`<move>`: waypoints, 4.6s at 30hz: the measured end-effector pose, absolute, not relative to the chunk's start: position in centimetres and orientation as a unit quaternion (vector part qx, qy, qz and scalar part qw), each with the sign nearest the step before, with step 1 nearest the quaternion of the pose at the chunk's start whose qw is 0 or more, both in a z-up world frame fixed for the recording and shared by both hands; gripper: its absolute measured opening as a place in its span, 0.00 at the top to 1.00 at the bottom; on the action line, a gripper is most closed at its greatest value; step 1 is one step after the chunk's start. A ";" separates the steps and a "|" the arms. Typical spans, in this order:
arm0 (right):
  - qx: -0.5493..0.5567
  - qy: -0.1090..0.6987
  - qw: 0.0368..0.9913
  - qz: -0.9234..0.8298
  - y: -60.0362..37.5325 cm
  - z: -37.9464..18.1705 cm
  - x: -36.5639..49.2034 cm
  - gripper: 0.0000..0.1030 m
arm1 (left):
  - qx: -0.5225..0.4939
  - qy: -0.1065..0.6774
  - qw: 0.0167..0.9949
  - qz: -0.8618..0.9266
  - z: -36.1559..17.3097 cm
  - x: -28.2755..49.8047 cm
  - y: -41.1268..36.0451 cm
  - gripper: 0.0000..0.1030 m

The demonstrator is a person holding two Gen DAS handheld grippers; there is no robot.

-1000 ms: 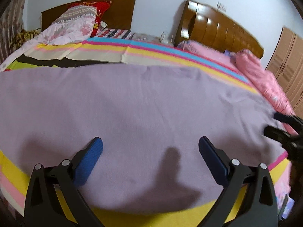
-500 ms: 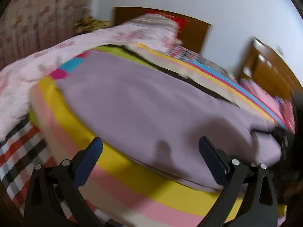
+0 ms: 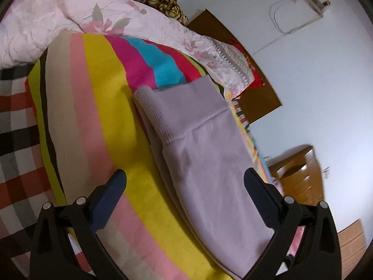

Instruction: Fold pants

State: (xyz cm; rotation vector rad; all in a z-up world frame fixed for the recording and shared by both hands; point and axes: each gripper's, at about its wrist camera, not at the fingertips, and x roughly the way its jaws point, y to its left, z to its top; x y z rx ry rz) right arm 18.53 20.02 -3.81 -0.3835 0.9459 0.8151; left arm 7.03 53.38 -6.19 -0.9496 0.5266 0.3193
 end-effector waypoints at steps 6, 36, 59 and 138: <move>-0.176 0.420 0.784 0.421 22.8 -2.1 18.9 0.04 | -0.284 0.266 0.913 0.121 -1.2 9.7 47.4 0.02; -0.225 0.379 0.711 0.548 24.2 -2.5 13.1 0.94 | -0.237 0.377 0.893 0.058 -4.7 8.9 40.3 0.73; -0.208 0.427 0.686 0.551 21.9 -2.4 12.3 0.38 | -0.052 0.410 0.909 0.042 -3.3 10.0 33.2 0.67; 0.195 0.304 0.925 0.115 -14.1 3.7 12.2 0.05 | -0.004 0.331 0.906 -0.265 1.1 12.5 7.9 0.36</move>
